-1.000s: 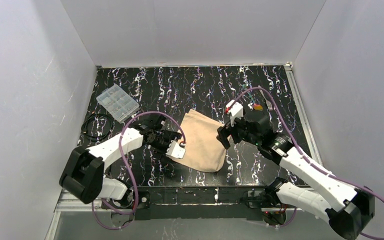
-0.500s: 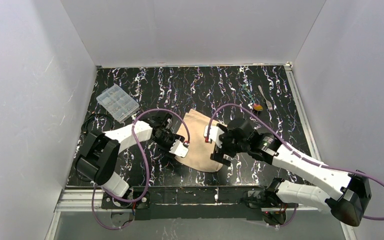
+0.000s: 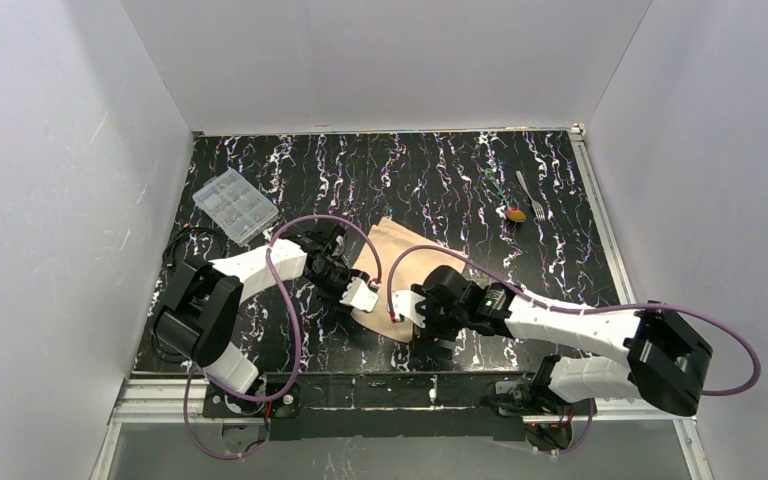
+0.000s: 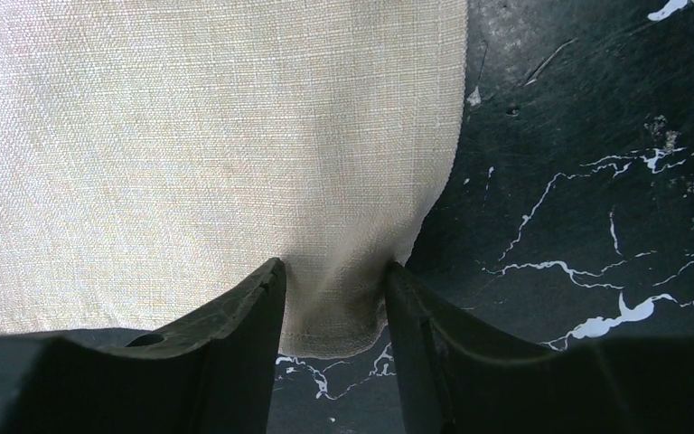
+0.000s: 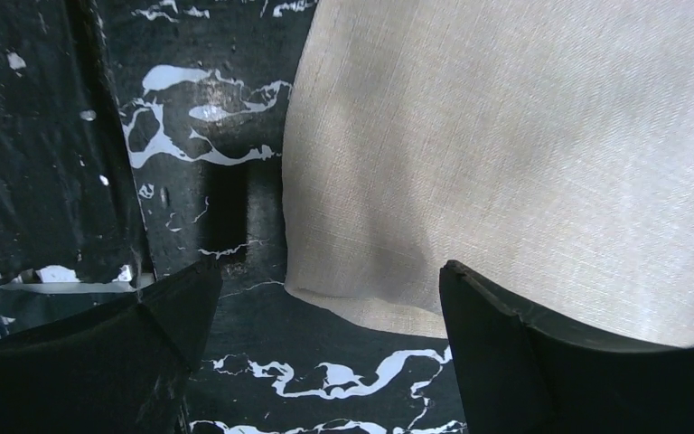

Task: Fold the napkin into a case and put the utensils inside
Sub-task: Pick up the lower triangle-folded napkin from the center of the board.

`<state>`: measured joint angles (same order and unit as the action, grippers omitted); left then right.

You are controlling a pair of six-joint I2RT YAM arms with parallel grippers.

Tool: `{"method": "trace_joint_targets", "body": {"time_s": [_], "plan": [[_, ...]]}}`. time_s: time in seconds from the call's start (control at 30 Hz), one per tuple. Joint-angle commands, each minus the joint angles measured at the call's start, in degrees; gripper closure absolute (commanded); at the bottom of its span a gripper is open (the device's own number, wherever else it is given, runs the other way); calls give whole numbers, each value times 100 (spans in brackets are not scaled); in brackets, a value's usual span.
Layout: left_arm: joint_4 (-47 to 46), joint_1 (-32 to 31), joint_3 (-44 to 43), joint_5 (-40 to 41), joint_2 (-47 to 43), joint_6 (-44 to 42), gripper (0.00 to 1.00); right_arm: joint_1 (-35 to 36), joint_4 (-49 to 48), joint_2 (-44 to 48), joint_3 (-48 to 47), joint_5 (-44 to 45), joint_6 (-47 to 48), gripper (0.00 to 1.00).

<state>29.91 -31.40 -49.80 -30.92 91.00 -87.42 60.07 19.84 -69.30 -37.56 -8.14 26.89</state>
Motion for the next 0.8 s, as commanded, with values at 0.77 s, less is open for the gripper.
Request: {"method": "trace_joint_targets", "body": {"time_s": [0.77], "plan": [[227, 200, -148, 429, 405, 865, 74, -687, -624, -979, -208, 219, -256, 18]]}}
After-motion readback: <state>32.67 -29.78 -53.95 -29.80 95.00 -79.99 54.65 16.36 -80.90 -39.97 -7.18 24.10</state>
